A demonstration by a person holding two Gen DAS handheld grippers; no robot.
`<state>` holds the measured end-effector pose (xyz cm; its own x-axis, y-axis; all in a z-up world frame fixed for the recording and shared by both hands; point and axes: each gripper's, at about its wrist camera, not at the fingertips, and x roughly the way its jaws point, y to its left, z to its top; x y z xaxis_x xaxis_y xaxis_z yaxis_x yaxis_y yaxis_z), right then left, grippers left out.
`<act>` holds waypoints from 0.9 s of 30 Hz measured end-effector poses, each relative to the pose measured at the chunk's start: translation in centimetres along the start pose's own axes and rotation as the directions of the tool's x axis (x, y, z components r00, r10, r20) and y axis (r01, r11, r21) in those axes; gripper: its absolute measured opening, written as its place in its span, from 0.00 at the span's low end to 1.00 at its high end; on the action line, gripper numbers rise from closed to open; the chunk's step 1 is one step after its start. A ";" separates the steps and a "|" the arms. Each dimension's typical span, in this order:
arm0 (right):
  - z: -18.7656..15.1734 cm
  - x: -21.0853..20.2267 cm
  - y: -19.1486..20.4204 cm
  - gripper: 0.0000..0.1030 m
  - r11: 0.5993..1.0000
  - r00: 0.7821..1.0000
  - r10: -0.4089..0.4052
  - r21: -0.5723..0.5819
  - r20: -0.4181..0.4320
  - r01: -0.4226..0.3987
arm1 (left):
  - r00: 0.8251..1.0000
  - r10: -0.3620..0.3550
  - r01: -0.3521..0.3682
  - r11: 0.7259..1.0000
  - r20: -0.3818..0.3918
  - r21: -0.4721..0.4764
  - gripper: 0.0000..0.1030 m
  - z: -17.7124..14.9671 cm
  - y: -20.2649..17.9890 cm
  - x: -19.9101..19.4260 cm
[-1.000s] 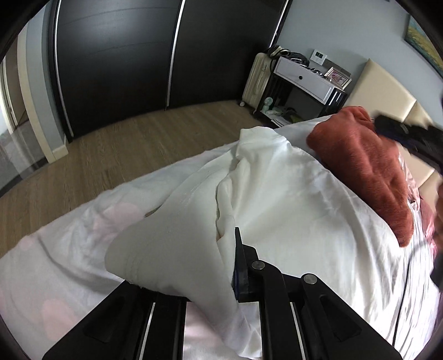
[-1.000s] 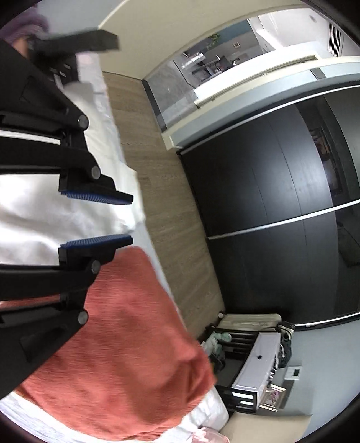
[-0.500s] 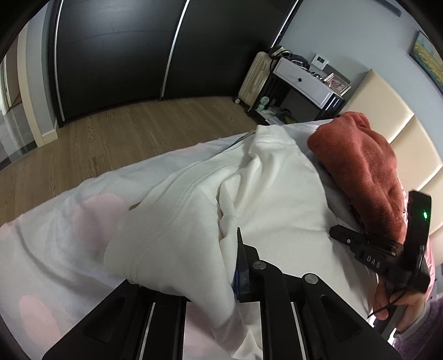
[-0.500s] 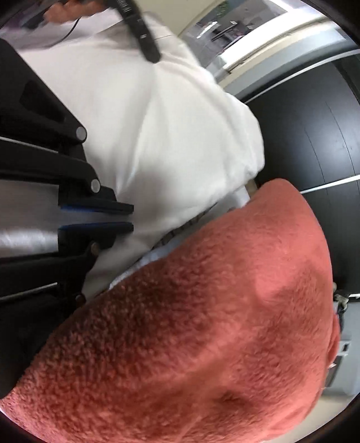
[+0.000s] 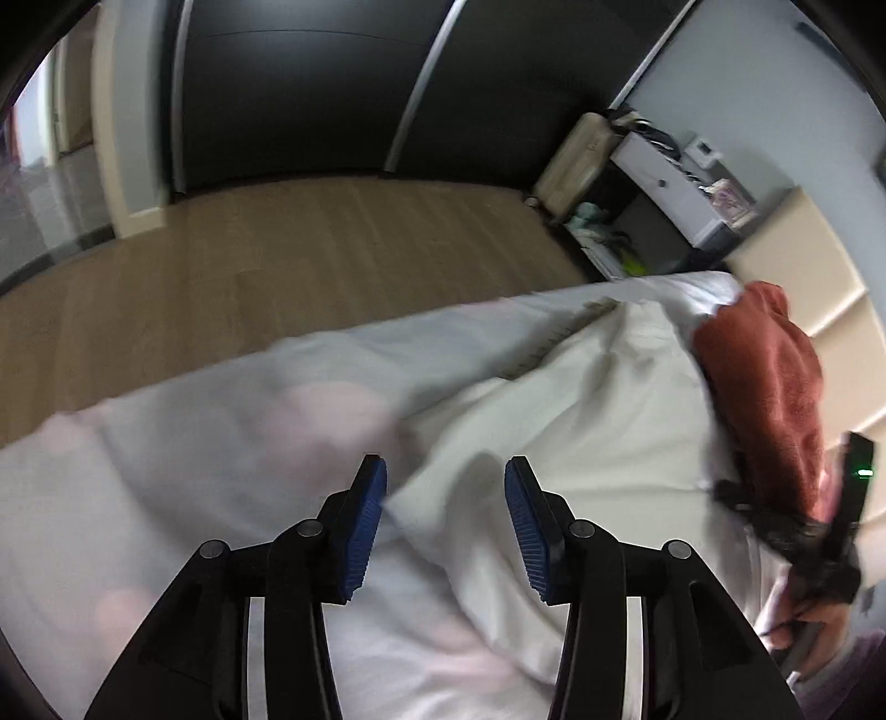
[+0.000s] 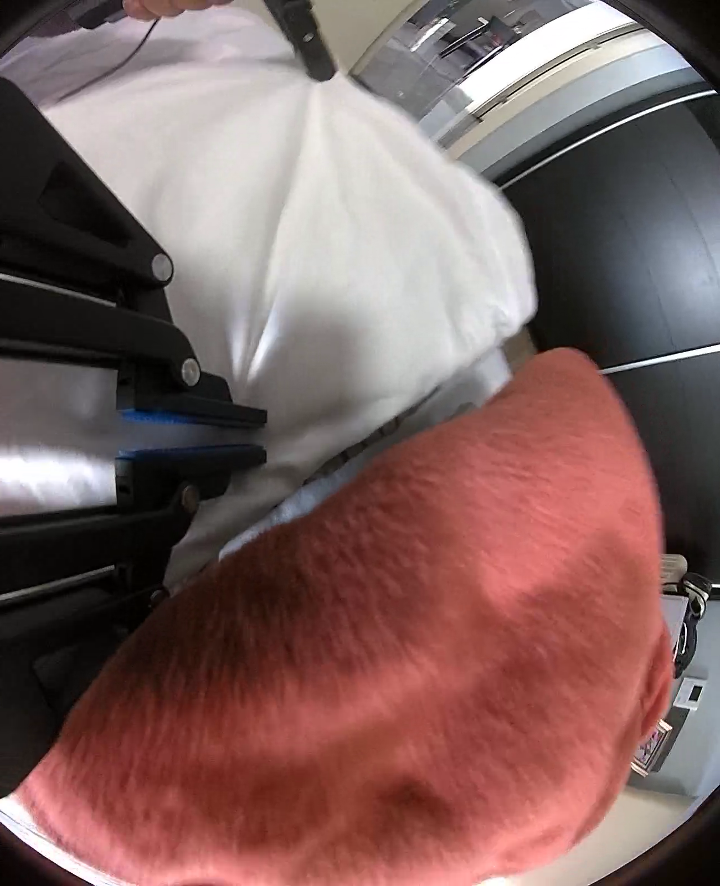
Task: Fold clothes
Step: 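Lower the shirt beside the orange towel stack and open both grippers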
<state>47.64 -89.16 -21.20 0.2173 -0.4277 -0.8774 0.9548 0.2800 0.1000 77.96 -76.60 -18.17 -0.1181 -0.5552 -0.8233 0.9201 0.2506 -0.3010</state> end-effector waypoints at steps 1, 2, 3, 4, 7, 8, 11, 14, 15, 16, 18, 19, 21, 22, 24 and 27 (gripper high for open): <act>0.0 -0.9 -0.3 0.09 1.000 1.000 0.013 0.014 0.017 -0.013 | 1.000 0.012 -0.012 1.000 0.006 0.013 0.44 -0.1 0.1 -0.5; 0.0 -1.7 -0.7 0.09 0.999 0.999 0.025 0.028 0.034 -0.026 | 1.000 0.000 0.000 1.000 0.007 0.021 0.44 -0.1 0.2 -1.0; 0.0 -2.6 -1.0 0.09 0.998 0.998 0.037 0.041 0.051 -0.039 | 1.000 -0.015 0.015 0.999 0.010 0.030 0.44 -0.2 0.1 -1.5; -0.3 -3.5 -1.3 0.09 0.998 0.997 0.046 0.038 0.066 -0.048 | 0.999 -0.028 0.027 0.999 0.017 0.046 0.44 -0.3 -0.2 -2.0; -1.5 -6.2 -2.4 0.09 0.999 0.993 0.044 0.025 0.111 -0.047 | 0.996 -0.079 0.076 0.991 0.032 0.106 0.44 -0.3 -1.9 -3.0; -2.1 -6.9 -2.8 0.09 0.999 0.992 0.030 0.030 0.124 -0.034 | 0.995 -0.093 0.088 0.988 0.035 0.129 0.44 -0.3 -2.5 -3.1; -4.2 -8.2 -3.5 0.10 0.995 0.989 0.042 0.080 0.144 -0.054 | 0.993 -0.111 0.099 0.973 0.046 0.208 0.44 0.0 -4.7 -2.8; -6.3 -8.0 -4.1 0.10 0.985 0.986 0.086 0.136 0.141 -0.105 | 0.994 -0.106 0.093 0.963 0.040 0.254 0.44 0.7 -6.7 -1.9; -6.4 -8.0 -4.0 0.10 0.985 0.987 0.086 0.140 0.134 -0.105 | 0.994 -0.108 0.096 0.961 0.033 0.260 0.44 0.8 -7.1 -1.4; -7.3 -7.7 -3.3 0.10 0.986 0.989 0.073 0.138 0.129 -0.091 | 0.994 -0.111 0.100 0.959 0.027 0.266 0.44 0.8 -7.5 -0.9; -8.6 -6.9 -2.8 0.10 0.987 0.993 0.031 0.152 0.115 -0.049 | 0.996 -0.087 0.078 0.956 0.020 0.282 0.44 1.0 -8.2 0.2; -9.6 -6.5 -3.3 0.10 0.983 0.994 0.014 0.178 0.111 -0.034 | 0.997 -0.076 0.068 0.956 0.015 0.285 0.41 1.1 -8.5 0.9; -10.5 -5.3 -4.9 0.08 0.971 0.995 -0.002 0.238 0.099 -0.021 | 0.999 -0.052 0.053 0.962 -0.012 0.269 0.34 1.6 -8.4 2.6; -10.7 -4.6 -5.7 0.06 0.965 0.995 -0.012 0.261 0.094 -0.013 | 0.999 -0.046 0.051 0.964 -0.025 0.260 0.33 1.8 -8.4 3.3; -11.0 -3.5 -7.1 0.06 0.955 0.996 0.005 0.294 0.093 -0.033 | 0.998 -0.036 0.047 0.967 -0.049 0.249 0.33 2.1 -8.4 4.6; -11.3 -2.2 -8.2 0.04 0.947 0.995 0.035 0.316 0.095 -0.063 | 0.997 0.002 0.019 0.965 -0.079 0.263 0.33 2.0 -8.9 6.5</act>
<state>37.04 -80.79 -25.40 0.2686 -0.4973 -0.8250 0.9542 0.0202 0.2985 69.76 -84.06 -19.89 -0.1457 -0.4902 -0.8594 0.9835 0.0223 -0.1795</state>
